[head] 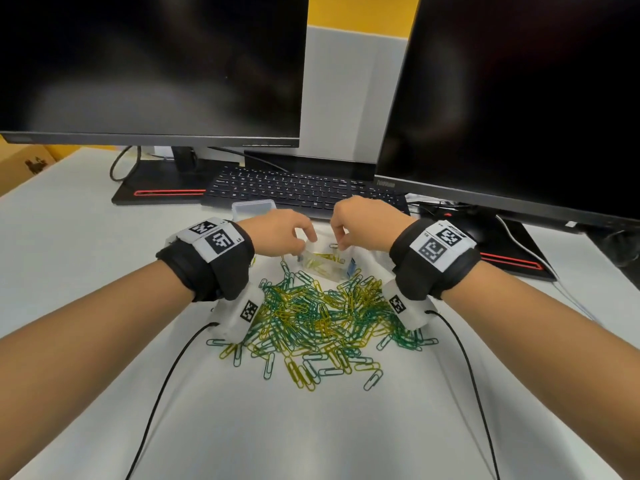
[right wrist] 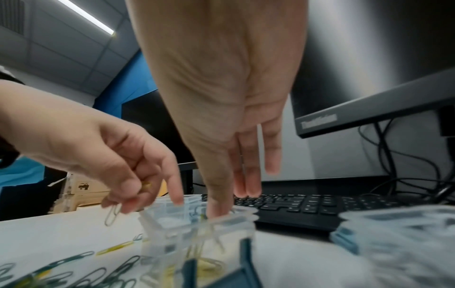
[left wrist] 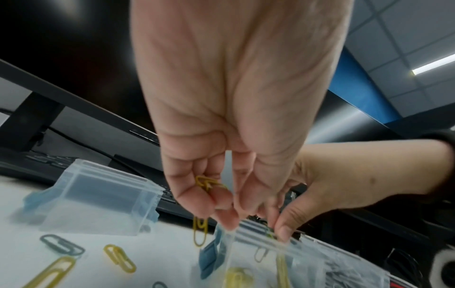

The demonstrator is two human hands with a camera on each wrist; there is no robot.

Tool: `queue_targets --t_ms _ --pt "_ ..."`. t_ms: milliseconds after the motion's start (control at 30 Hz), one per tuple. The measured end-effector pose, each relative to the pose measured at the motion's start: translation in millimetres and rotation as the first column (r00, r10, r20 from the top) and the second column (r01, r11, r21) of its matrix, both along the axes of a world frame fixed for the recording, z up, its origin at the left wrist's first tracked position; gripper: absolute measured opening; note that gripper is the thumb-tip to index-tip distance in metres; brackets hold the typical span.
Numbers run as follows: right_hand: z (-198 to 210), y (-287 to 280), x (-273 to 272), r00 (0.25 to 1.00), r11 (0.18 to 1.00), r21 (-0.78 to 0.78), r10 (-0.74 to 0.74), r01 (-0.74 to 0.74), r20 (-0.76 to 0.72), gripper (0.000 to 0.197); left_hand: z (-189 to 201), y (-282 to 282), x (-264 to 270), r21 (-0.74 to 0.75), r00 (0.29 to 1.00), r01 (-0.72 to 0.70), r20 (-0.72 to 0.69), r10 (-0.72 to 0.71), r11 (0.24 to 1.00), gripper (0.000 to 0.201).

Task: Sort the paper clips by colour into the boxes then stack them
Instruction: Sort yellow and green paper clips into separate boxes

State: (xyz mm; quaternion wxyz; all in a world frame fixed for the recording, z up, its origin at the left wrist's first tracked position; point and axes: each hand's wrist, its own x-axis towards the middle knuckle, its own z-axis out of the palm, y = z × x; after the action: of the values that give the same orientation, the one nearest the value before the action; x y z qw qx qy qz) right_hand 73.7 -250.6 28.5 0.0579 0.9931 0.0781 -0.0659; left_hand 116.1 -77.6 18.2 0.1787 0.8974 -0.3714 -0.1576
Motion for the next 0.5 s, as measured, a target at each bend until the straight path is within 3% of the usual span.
queue_targets --t_ms 67,167,267,367,433,500 --pt "1.2 -6.8 -6.1 0.998 0.998 0.07 -0.002 -0.001 0.056 0.011 6.2 0.7 1.4 -0.04 0.996 -0.085 -0.03 0.084 0.996 0.029" --pt "-0.1 -15.3 -13.0 0.993 0.978 0.208 -0.023 -0.001 0.114 0.011 13.7 0.5 6.5 -0.247 0.97 -0.221 -0.152 0.187 0.943 0.031" --pt "2.9 -16.6 -16.6 0.996 0.948 0.317 -0.04 0.012 0.083 0.007 15.8 1.3 6.7 -0.429 0.921 -0.322 -0.35 0.174 0.844 0.034" --pt "4.9 -15.2 -19.4 0.997 0.882 0.471 -0.06 0.029 0.05 0.007 13.7 -3.4 2.5 -0.479 0.879 -0.373 -0.457 0.137 0.795 0.031" --pt "8.1 -15.1 -21.2 0.997 0.827 0.561 -0.065 0.029 0.045 0.01 10.7 -7.8 0.1 -0.444 0.9 -0.353 -0.4 0.17 0.824 0.023" --pt "13.4 -14.5 -24.0 0.997 0.771 0.637 -0.072 0.029 0.042 0.014 7.2 -10.4 -1.1 -0.356 0.951 -0.265 -0.248 0.183 0.896 0.02"
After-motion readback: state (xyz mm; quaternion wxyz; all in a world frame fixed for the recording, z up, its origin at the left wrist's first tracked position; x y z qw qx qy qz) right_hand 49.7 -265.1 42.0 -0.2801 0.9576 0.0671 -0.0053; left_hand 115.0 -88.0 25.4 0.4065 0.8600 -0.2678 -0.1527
